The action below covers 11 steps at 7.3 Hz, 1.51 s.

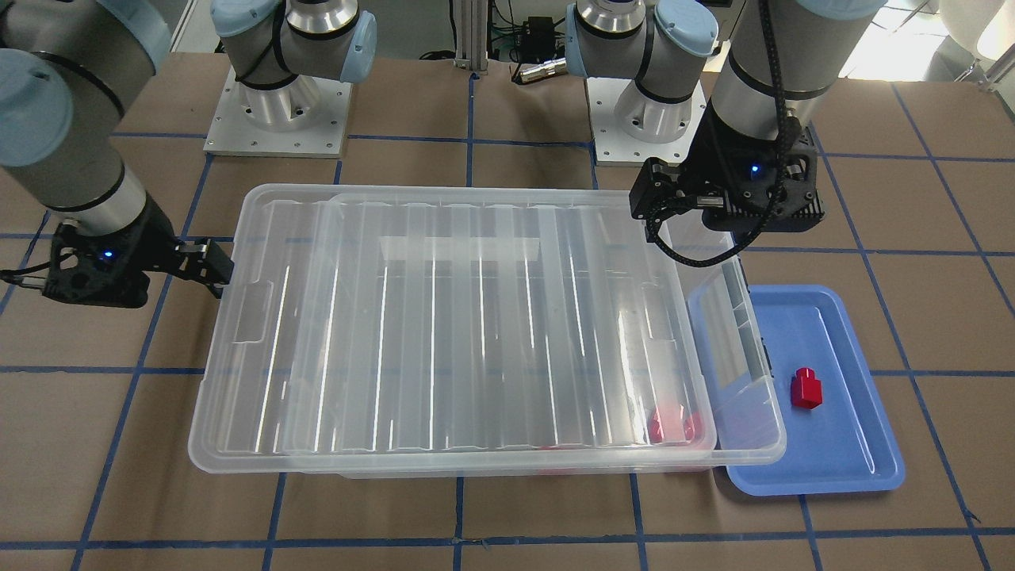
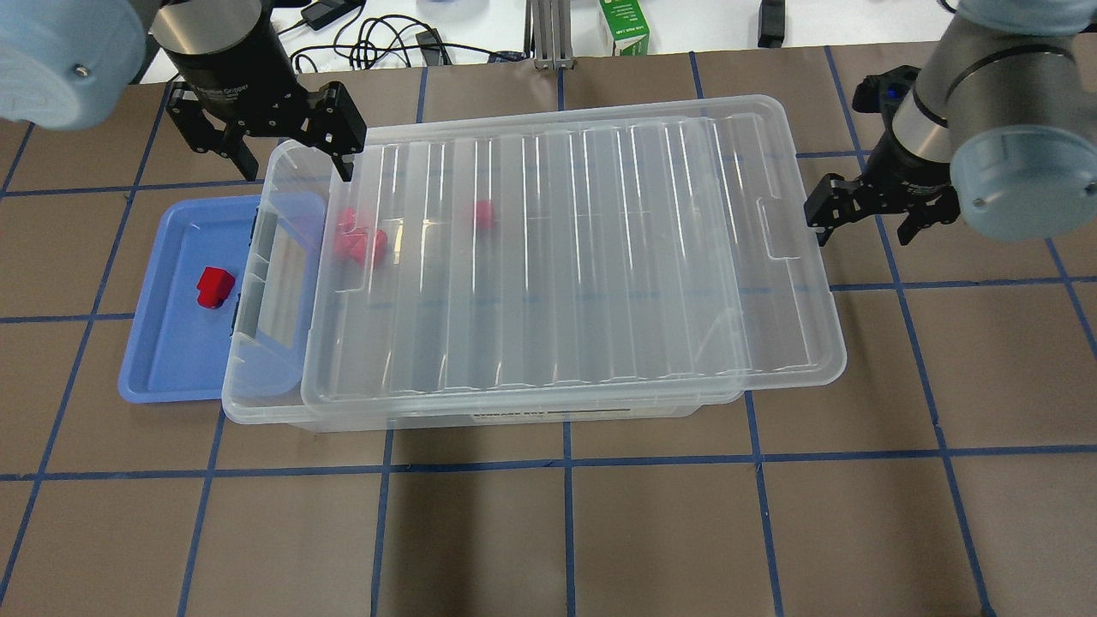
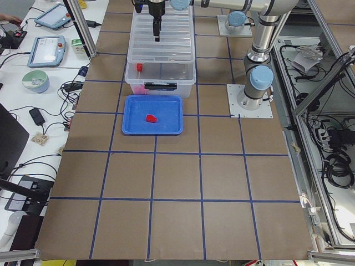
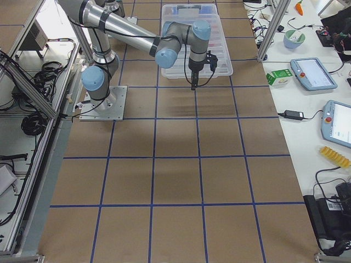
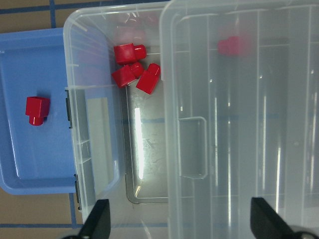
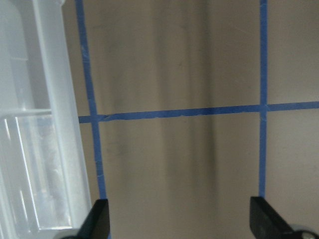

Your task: Place red block in blue tray from box

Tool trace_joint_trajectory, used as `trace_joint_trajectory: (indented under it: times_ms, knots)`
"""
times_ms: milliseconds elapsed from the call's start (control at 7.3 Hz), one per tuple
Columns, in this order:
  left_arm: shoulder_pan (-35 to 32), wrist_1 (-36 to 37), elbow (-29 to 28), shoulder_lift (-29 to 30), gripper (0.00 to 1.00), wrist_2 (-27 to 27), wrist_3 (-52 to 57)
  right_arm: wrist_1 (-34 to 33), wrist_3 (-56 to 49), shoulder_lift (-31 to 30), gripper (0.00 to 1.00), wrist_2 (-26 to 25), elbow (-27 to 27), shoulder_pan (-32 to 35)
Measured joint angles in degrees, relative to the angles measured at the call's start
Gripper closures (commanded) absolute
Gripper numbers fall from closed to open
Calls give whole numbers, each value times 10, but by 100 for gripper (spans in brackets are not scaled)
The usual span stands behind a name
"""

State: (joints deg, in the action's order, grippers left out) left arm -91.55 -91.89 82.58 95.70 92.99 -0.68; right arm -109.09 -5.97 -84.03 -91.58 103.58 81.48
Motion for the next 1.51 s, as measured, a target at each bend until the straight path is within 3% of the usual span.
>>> trace_joint_trajectory:
  times_ms: [548,822,1096,1507]
  knots:
    - [38,-8,5,-31,0,-14,3,-15,53,4,0,13,-8,53]
    - [43,-16,4,-35,0,-10,6,-7,51,-5,0,14,-42,55]
    - [43,-17,4,-36,0,-9,6,63,76,-43,0,30,-102,65]
    - [44,-17,4,-37,0,-12,6,115,128,-82,0,43,-123,84]
